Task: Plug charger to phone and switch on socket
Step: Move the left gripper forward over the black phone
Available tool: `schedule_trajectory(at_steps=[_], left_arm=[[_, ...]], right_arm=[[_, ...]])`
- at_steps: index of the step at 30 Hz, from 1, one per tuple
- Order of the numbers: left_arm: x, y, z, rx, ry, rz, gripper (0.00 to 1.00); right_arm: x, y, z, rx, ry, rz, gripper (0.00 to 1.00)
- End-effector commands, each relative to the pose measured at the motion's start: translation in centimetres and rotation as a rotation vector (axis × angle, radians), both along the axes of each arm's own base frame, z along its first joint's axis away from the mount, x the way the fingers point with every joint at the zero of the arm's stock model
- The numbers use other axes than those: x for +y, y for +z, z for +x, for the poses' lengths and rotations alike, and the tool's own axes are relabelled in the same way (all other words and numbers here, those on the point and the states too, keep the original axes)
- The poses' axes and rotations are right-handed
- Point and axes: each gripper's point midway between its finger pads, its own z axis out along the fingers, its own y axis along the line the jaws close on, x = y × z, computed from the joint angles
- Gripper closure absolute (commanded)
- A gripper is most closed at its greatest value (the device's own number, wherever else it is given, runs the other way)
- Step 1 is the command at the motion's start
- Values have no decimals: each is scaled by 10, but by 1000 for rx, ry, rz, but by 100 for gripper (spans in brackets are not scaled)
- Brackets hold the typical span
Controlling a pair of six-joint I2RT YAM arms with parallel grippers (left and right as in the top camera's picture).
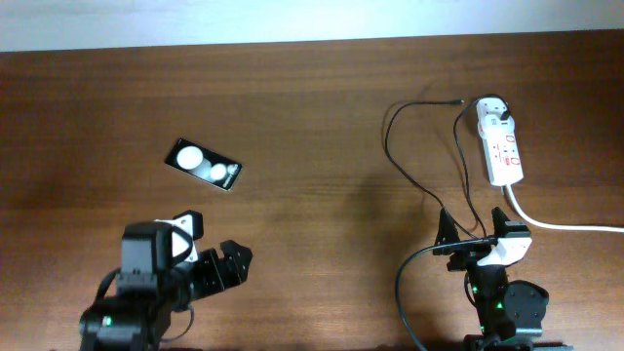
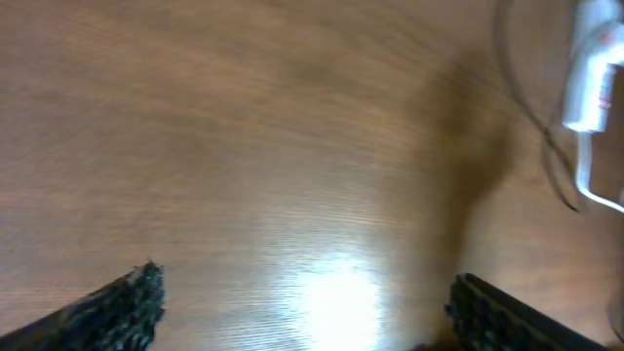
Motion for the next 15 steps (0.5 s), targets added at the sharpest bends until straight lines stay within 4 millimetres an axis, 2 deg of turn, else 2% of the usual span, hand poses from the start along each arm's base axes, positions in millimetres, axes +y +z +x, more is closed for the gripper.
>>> schedule_trajectory(at_steps=[1, 5, 9, 15], left_arm=[[16, -11, 16, 94, 95, 70, 6], [14, -16, 37, 210, 113, 71, 7], [16, -10, 62, 251, 127, 87, 1], [58, 14, 80, 227, 344, 267, 1]], right_arm=[[-2, -2, 0, 2, -8, -1, 1], [-2, -2, 0, 3, -8, -1, 1], [-2, -2, 0, 2, -8, -1, 1], [-2, -2, 0, 3, -8, -1, 1]])
